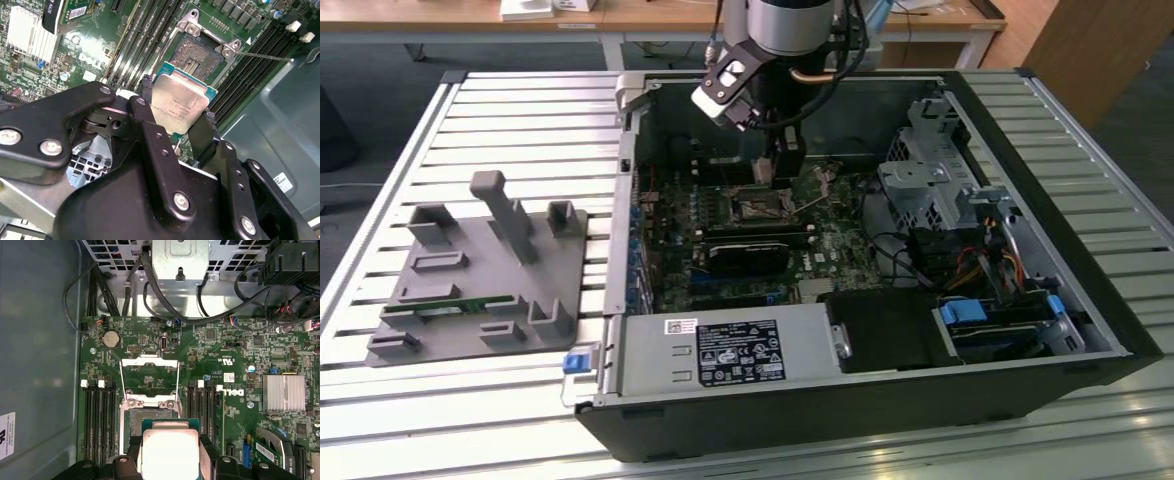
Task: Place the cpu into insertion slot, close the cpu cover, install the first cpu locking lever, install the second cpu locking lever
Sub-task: 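Place the cpu into insertion slot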
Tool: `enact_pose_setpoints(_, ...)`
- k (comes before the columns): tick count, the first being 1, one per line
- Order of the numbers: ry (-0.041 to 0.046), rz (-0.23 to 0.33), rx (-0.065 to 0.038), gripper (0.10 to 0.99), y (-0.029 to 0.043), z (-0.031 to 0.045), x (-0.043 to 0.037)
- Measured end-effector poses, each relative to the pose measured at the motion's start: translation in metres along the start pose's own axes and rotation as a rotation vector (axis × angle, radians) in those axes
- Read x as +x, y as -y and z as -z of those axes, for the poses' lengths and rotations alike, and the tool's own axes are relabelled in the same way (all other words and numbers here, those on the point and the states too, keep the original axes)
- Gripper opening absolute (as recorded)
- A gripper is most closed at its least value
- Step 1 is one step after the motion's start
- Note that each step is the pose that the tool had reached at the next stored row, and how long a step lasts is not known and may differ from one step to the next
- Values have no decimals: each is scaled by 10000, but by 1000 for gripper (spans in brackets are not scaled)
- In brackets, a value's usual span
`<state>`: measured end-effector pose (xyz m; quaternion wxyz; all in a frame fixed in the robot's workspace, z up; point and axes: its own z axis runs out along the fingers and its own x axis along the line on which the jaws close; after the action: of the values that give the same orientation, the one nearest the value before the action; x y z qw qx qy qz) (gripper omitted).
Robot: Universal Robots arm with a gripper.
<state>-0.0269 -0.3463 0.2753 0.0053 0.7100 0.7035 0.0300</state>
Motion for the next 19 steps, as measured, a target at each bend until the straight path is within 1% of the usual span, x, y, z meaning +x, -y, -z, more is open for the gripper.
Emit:
enact_pose_setpoints(4,1,0,1,537,1,-24,1)
enact_pose_setpoints(19,0,0,3,537,8,-165,20)
